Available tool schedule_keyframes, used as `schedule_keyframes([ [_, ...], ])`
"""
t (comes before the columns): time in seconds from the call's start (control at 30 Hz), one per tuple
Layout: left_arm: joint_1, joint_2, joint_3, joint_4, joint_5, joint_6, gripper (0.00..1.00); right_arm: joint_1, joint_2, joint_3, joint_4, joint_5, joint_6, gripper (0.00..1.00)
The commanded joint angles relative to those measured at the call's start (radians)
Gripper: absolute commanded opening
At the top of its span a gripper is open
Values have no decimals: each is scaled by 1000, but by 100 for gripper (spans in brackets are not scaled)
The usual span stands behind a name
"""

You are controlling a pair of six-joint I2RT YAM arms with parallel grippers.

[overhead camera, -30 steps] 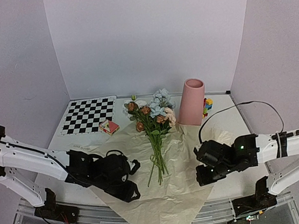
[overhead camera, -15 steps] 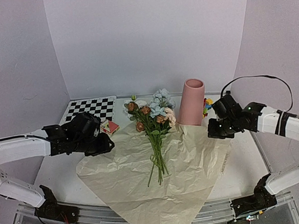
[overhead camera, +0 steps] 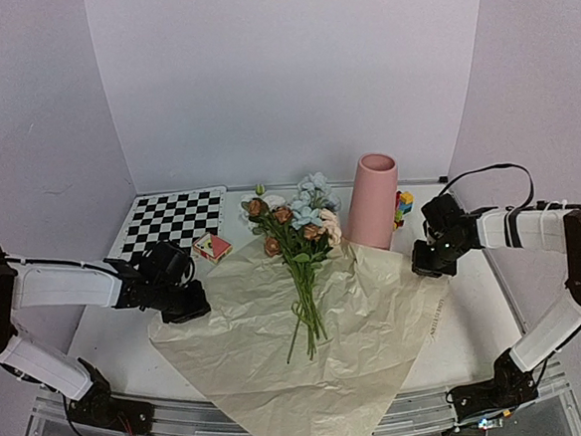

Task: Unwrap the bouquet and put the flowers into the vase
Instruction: Unfold the wrapping paper at the center of the board.

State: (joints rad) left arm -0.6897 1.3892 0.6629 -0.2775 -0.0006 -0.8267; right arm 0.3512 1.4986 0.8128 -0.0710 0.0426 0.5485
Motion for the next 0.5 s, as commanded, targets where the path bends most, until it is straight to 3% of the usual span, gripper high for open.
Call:
schedule_keyframes([
  [0.0,21,-14,-68,42,-40,-72,15,-63,38,-52,33,-18,5,0],
  [0.3,30,-97,-129,40,-67,-116,13,-148,-20,-136,93,-66,49,0],
  [0.47,29,-176,-87,35,1,-30,21,-147,-114,-146,95,-149,-22,3],
])
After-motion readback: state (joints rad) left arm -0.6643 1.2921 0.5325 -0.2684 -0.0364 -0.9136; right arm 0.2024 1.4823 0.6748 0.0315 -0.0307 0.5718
